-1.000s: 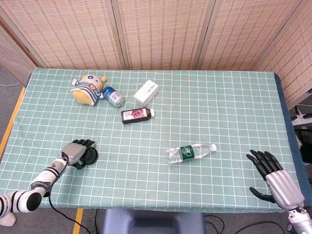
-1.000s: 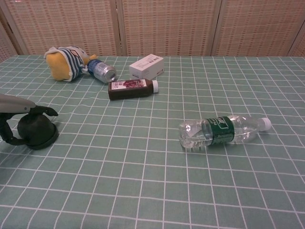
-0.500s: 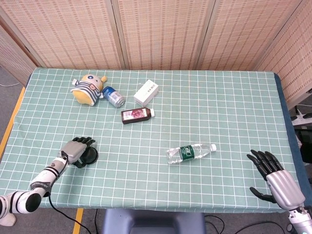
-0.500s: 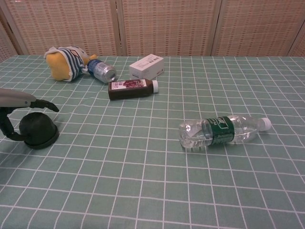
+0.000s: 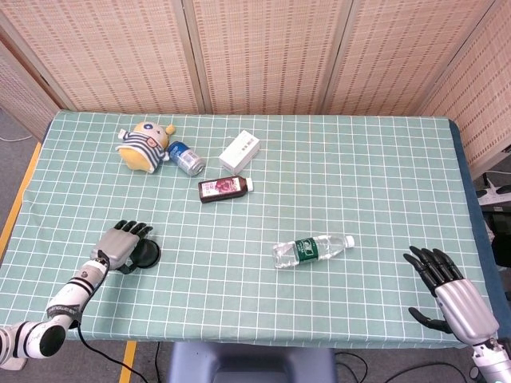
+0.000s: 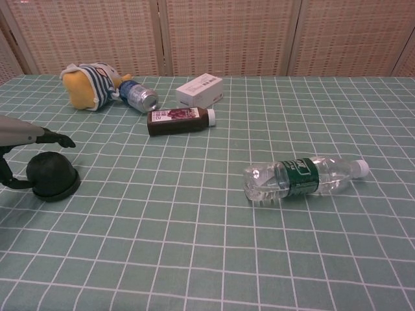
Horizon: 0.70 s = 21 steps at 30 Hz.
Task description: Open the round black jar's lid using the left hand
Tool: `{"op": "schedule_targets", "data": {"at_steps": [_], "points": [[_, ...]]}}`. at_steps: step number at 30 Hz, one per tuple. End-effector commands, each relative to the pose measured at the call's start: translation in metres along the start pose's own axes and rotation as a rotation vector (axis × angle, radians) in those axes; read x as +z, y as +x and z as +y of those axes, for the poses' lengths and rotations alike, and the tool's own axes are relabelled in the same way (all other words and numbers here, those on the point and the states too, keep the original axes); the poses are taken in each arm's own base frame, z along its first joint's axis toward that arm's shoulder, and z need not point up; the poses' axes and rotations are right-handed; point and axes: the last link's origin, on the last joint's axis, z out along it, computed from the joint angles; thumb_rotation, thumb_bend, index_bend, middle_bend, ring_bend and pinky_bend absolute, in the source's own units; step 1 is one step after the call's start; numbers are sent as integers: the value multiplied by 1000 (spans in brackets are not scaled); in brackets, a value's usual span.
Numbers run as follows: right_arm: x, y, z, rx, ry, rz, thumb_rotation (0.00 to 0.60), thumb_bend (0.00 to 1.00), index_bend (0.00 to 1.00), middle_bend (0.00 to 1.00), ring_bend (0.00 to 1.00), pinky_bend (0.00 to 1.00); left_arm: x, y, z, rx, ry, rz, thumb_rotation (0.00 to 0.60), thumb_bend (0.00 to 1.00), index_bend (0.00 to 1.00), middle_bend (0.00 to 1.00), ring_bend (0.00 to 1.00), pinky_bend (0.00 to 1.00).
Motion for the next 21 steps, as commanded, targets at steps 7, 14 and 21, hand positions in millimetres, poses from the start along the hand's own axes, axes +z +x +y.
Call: {"op": "schedule_targets", "data": {"at_steps": [7, 14, 21], "points": [[0, 0, 0, 0, -2, -1, 600, 144, 0, 0, 0, 0, 1, 1, 2, 4, 0, 44, 600, 343, 288, 289, 116, 59], [0, 0, 0, 0, -2, -4, 600, 145, 0, 0, 0, 0, 2, 0, 2, 29, 1, 59, 600, 350, 455, 397, 168, 60], [0, 0, 0, 2, -1, 4, 600, 144, 0, 0, 0, 0, -2, 4, 2, 1, -4, 79, 600, 359, 503, 432, 202, 65]]}}
